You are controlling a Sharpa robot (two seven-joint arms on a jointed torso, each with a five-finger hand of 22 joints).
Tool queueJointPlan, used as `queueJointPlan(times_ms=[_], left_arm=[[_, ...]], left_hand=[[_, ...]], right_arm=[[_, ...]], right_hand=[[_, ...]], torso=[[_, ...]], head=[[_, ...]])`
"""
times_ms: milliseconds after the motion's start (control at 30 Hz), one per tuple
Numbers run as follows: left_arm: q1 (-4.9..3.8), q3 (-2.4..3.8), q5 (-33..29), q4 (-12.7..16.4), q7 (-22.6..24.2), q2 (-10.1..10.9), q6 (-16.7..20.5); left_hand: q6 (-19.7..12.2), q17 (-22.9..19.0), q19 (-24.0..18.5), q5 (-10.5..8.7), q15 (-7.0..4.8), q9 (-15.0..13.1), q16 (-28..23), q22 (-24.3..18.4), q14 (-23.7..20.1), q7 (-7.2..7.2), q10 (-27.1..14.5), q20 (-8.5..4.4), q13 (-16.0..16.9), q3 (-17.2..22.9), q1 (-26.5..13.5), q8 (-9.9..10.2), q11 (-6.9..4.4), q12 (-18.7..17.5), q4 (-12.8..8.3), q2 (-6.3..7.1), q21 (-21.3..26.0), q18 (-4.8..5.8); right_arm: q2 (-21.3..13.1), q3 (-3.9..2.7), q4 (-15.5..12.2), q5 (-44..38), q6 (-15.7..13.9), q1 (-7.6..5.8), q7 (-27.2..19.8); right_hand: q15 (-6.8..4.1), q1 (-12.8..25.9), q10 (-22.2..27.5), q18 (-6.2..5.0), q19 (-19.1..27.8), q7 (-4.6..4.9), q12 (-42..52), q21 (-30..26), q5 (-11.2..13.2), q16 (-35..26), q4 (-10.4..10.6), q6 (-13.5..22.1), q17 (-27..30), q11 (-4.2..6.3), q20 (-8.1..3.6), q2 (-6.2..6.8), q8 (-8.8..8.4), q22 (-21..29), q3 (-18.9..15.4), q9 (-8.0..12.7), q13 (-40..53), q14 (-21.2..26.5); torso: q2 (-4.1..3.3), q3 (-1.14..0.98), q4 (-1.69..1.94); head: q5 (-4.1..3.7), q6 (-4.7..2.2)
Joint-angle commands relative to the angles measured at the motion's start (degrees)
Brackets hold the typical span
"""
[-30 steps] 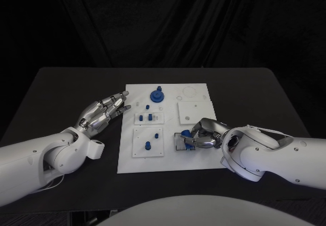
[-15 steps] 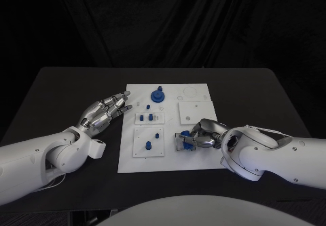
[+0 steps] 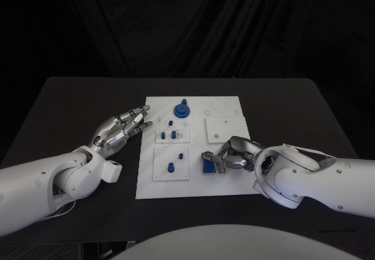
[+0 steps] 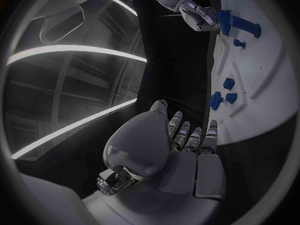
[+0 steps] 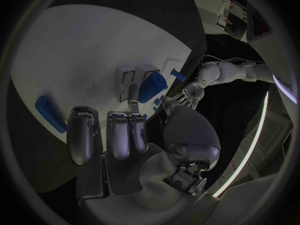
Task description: Assemble the parts on the task board
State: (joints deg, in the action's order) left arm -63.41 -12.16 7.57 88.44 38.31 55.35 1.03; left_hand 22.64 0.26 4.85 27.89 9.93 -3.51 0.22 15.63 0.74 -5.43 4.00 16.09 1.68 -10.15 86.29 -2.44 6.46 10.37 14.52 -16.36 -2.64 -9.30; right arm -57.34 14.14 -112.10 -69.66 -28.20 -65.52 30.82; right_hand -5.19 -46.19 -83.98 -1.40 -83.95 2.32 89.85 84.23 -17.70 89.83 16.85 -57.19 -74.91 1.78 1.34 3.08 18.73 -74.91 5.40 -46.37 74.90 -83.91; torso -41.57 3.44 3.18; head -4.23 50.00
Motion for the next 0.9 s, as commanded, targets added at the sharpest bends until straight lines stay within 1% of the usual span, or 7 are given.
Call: queueJointPlan(times_ms=[33, 300, 367, 433, 600, 700, 900], left_arm=[[0.14, 0.05, -0.19, 0.05, 0.44, -0.14, -0.71], [0.28, 0.05, -0.19, 0.05, 0.42, -0.13, -0.78], [0.30, 0.05, -0.19, 0.05, 0.41, -0.10, -0.77], [0.32, 0.05, -0.19, 0.04, 0.40, -0.09, -0.77], [0.37, 0.05, -0.19, 0.04, 0.41, -0.09, -0.80], [0.40, 0.05, -0.19, 0.06, 0.41, -0.06, -0.81], [0.43, 0.05, -0.19, 0.17, 0.43, 0.15, -0.76]], left_hand=[[0.08, 0.02, 0.12, 0.20, 0.00, -0.04, 0.09, -0.08, 0.04, -0.46, -0.19, 0.23, 0.04, 0.32, 0.59, -0.23, -0.16, -0.15, 0.01, 0.12, -0.24, -0.94], [0.08, 0.02, 0.12, 0.20, 0.00, -0.04, 0.09, -0.08, 0.04, -0.46, -0.19, 0.23, 0.04, 0.32, 0.59, -0.23, -0.16, -0.15, 0.01, 0.12, -0.24, -0.94], [0.14, 0.02, 0.13, 0.26, 0.03, -0.05, 0.09, -0.10, 0.03, -0.61, -0.20, 0.24, 0.04, 0.43, 0.65, -0.24, -0.18, -0.16, -0.06, 0.08, -0.24, -0.94], [0.14, 0.02, 0.13, 0.26, 0.03, -0.05, 0.09, -0.10, 0.03, -0.61, -0.20, 0.24, 0.04, 0.43, 0.65, -0.24, -0.18, -0.16, -0.06, 0.08, -0.24, -0.94], [0.14, 0.02, 0.13, 0.26, 0.03, -0.05, 0.09, -0.10, 0.03, -0.61, -0.20, 0.24, 0.04, 0.43, 0.65, -0.24, -0.18, -0.16, -0.06, 0.08, -0.24, -0.94], [0.14, 0.02, 0.13, 0.26, 0.03, -0.05, 0.09, -0.10, 0.03, -0.61, -0.20, 0.24, 0.04, 0.43, 0.65, -0.24, -0.18, -0.16, -0.06, 0.08, -0.24, -0.94], [0.14, 0.02, 0.13, 0.26, 0.03, -0.05, 0.09, -0.10, 0.03, -0.61, -0.20, 0.24, 0.04, 0.43, 0.65, -0.24, -0.18, -0.16, -0.06, 0.08, -0.24, -0.94]], right_arm=[[-0.13, 0.00, -0.23, -0.55, -2.03, -0.06, -1.39], [-0.60, 0.00, -0.45, -0.77, -3.39, -0.06, -3.40], [-0.78, 0.00, -0.55, -1.28, -3.37, -0.06, -4.21], [-0.91, 0.00, -0.68, -2.08, -3.12, -0.06, -4.86], [-1.30, 0.01, -1.20, -4.98, -1.95, -0.05, -5.81], [-1.60, 0.01, -1.59, -6.56, -1.18, -0.05, -6.09], [-2.31, 0.02, -2.30, -8.21, -0.31, -0.02, -6.40]], right_hand=[[0.46, 1.47, -6.02, -0.23, -2.93, 0.18, 0.15, -0.18, -0.81, 0.17, 0.00, -0.48, -15.09, -0.37, 0.35, -0.77, -0.16, -12.92, -1.32, -0.08, 15.10, -6.09], [0.29, 0.92, -6.02, -0.19, -3.04, -0.10, 0.15, -0.04, -2.47, 0.17, -0.13, -1.21, -15.09, -0.15, 0.22, -1.69, 0.42, -12.99, -2.59, -0.65, 15.10, -6.09], [0.20, -3.75, -6.02, -0.19, -3.03, -0.17, 0.15, -0.08, -4.90, 0.17, -1.01, -0.52, -15.09, -0.06, 0.12, -1.19, 0.74, -12.98, -2.55, -1.27, 15.10, -6.09], [0.16, -6.55, -6.02, -0.20, -3.00, -0.13, 0.15, -0.14, -5.01, 0.17, -0.96, 0.07, -15.09, 0.00, 0.10, -0.57, 1.53, -12.96, -3.07, -2.09, 15.10, -6.09], [-0.01, -13.16, -6.02, -0.19, -3.04, -0.45, 0.15, -0.12, -4.95, 0.17, -0.90, 2.20, -15.09, 0.18, -0.08, 0.13, 5.92, -12.99, -4.98, -6.18, 15.10, -6.09], [-0.26, -16.00, -6.02, -0.15, -3.11, -0.83, 0.15, -0.01, -2.17, 0.17, -0.61, 3.37, -15.09, 0.49, -0.29, 0.38, 9.95, -13.04, -7.24, -9.90, 15.10, -6.09], [-0.46, -17.45, -6.02, -0.13, -3.16, -1.11, 0.15, 0.05, -0.55, 0.17, -0.48, 4.66, -15.09, 0.74, -0.48, -0.10, 13.38, -13.06, -9.51, -13.06, 15.10, -6.09]], torso=[[-0.03, -0.02, -0.04], [-0.01, -0.05, -0.07], [-0.03, -0.07, -0.08], [-0.04, -0.08, -0.06], [-0.02, -0.04, -0.06], [-0.02, -0.04, -0.05], [0.00, -0.02, -0.06]], head=[[0.03, 0.00], [0.26, 0.00], [0.28, 0.00], [0.27, 0.00], [0.44, 0.00], [0.61, 0.00], [0.92, 0.00]])
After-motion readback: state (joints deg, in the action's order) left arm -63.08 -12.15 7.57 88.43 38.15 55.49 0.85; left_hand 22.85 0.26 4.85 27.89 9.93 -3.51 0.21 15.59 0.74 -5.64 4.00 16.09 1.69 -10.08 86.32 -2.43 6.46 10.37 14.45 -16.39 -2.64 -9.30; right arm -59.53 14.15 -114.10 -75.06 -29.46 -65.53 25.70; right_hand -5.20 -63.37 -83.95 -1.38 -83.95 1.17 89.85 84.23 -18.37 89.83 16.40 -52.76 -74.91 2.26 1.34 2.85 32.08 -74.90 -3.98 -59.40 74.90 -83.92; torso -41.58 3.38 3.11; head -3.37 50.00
